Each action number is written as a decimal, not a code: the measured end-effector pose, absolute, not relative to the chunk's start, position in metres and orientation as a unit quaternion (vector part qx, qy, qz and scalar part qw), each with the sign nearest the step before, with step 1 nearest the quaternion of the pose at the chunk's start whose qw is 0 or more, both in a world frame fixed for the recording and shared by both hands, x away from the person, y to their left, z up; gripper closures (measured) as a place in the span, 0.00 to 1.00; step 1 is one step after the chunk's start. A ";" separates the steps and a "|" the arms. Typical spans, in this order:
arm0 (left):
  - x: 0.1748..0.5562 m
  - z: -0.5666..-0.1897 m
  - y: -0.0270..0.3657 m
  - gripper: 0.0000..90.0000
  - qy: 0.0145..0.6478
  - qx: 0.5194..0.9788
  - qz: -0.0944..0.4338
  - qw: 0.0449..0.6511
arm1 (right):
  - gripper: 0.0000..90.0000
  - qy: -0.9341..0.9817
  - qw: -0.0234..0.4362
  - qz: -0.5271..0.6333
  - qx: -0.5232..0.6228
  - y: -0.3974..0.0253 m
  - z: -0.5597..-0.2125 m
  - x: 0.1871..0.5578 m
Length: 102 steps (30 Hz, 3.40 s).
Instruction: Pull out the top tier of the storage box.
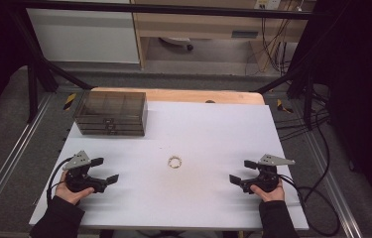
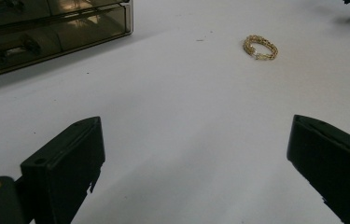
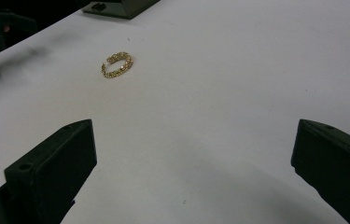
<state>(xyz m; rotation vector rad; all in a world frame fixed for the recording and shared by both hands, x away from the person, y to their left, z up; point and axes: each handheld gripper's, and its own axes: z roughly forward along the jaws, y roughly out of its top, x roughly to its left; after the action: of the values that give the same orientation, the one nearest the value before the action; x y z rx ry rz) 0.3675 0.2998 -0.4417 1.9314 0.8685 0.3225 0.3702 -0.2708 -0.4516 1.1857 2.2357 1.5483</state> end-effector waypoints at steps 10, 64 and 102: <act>0.368 -0.440 0.300 0.05 0.354 0.792 0.132 0.480 | 0.01 0.752 0.090 0.518 0.398 -0.271 -0.452 0.370; 0.369 -0.421 0.304 0.05 0.287 0.839 0.230 0.400 | 0.01 0.760 0.095 0.507 0.395 -0.271 -0.453 0.371; 0.390 -0.403 0.303 0.05 0.167 0.864 0.378 0.289 | 0.01 0.763 0.101 0.502 0.395 -0.271 -0.453 0.371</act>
<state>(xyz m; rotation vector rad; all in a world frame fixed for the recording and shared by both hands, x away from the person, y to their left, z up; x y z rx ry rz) 0.3900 0.3030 -0.4025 2.3056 0.4462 1.0092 0.3707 -0.2711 -0.4529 1.1662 2.2547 1.4824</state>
